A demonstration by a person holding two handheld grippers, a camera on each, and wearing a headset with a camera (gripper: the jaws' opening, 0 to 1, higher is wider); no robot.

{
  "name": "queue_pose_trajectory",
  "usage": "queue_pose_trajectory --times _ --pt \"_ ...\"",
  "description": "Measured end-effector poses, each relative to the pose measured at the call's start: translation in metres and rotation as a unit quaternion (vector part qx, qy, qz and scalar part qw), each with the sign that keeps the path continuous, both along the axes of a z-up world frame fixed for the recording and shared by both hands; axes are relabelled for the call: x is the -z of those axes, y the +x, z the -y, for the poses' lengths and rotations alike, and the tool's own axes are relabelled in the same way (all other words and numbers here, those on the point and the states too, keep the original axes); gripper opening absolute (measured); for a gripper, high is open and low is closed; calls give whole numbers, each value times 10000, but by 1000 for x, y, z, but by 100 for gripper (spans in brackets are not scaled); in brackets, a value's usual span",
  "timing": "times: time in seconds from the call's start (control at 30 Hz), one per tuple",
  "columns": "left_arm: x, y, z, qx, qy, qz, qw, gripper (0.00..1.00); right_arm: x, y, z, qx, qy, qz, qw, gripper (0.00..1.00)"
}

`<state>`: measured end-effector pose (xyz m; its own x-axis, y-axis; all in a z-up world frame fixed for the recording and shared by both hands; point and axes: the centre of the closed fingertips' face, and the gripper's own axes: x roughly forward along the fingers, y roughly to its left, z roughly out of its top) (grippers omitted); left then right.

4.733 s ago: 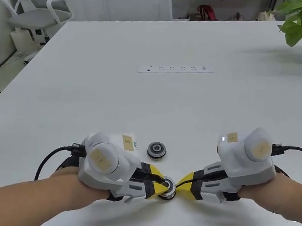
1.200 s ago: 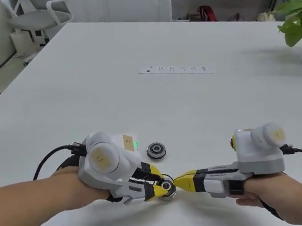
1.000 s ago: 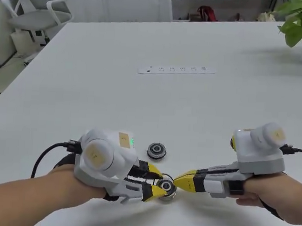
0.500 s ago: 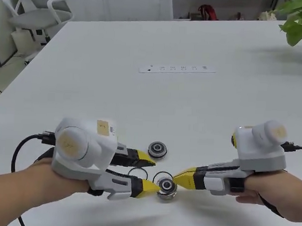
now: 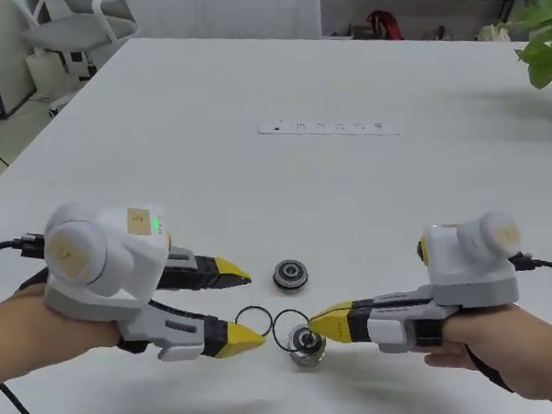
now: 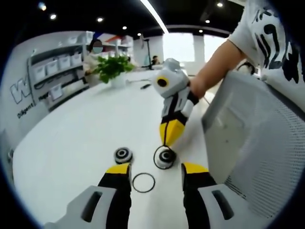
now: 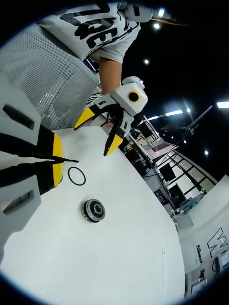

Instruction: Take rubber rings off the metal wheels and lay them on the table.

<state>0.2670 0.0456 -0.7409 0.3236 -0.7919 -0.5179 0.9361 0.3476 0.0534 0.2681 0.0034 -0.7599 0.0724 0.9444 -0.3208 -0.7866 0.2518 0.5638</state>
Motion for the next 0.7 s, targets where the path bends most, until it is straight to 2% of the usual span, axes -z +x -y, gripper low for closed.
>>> queue_pose_trajectory --times 0.37,0.7 --pt "-1 2 -20 -236 13 -1 9997 53 -5 9 -21 -82 -4 149 9999 0" --pt "0 4 -36 -469 39 -10 9989 55 5 19 -35 -56 -108 174 9998 0"
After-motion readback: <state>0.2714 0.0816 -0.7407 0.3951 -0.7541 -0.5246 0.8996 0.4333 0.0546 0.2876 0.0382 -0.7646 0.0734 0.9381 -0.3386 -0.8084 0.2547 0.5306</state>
